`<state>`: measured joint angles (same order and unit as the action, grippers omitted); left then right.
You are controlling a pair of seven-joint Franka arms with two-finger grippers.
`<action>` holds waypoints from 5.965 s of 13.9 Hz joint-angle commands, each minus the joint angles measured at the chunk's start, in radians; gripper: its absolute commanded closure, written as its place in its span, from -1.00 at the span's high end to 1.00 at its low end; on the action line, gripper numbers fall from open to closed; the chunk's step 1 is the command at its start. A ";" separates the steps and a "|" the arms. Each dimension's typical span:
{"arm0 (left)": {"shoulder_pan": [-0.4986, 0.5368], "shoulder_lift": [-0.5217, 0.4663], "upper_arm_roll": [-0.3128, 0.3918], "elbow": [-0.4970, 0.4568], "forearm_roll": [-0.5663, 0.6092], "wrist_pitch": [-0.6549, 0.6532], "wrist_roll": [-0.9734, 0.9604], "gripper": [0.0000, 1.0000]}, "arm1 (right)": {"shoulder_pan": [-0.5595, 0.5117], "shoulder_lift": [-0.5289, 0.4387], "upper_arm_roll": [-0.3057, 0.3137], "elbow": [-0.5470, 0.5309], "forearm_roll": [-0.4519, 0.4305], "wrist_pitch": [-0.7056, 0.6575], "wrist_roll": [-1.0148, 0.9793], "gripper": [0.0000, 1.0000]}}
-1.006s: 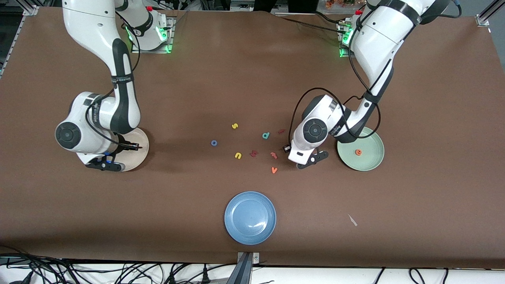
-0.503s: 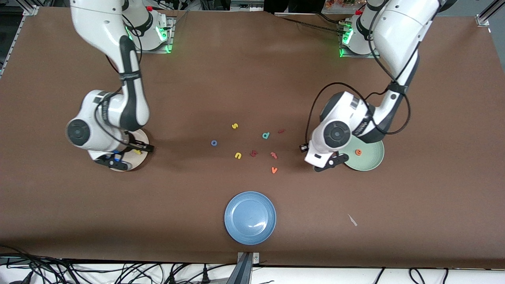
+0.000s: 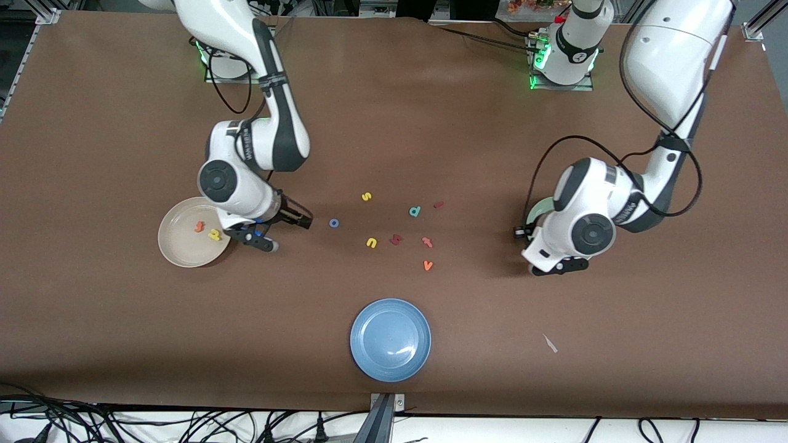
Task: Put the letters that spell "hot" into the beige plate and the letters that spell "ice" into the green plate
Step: 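Carry the h to the white plate while the left gripper carries the u, then move the right gripper to the blue o while the left gripper reaches the red letter, then grasp the blue o with the right gripper while the left gripper grasps the red letter, then drop the o on the white plate while the left gripper drops the red letter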
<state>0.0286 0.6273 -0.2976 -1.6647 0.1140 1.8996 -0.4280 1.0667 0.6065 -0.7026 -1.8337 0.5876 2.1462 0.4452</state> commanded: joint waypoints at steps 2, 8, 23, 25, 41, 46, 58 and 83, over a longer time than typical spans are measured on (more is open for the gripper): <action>0.034 -0.021 -0.006 -0.075 -0.010 0.010 0.074 -1.00 | 0.084 0.025 -0.005 -0.010 0.021 0.072 0.048 1.00; 0.040 -0.006 -0.006 -0.153 0.001 0.130 0.100 -0.95 | 0.095 0.084 0.041 -0.012 0.032 0.178 0.089 1.00; -0.076 -0.046 -0.172 -0.030 -0.004 0.024 0.132 1.00 | 0.070 0.173 0.091 0.065 0.101 0.222 0.064 0.77; -0.123 -0.031 -0.170 -0.033 -0.001 0.082 0.208 1.00 | 0.064 0.179 0.092 0.065 0.100 0.222 0.064 0.66; -0.282 0.060 -0.170 -0.121 0.220 0.357 0.399 0.24 | 0.064 0.190 0.092 0.067 0.124 0.222 0.026 -0.10; -0.282 0.066 -0.170 -0.122 0.223 0.368 0.402 0.12 | 0.062 0.191 0.092 0.067 0.124 0.222 0.026 -0.19; -0.288 0.095 -0.169 -0.122 0.285 0.400 0.400 -0.33 | 0.056 0.208 0.092 0.087 0.156 0.224 0.024 -0.48; 0.169 -0.076 -0.232 -0.156 0.246 0.088 1.101 -1.00 | -0.063 0.110 -0.354 -0.214 0.329 0.058 -1.141 0.99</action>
<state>0.1331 0.6096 -0.5018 -1.7615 0.3710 2.0084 0.5834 1.0833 0.7174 -1.0954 -2.0557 0.8327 2.2000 -0.6063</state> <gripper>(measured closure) 0.930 0.718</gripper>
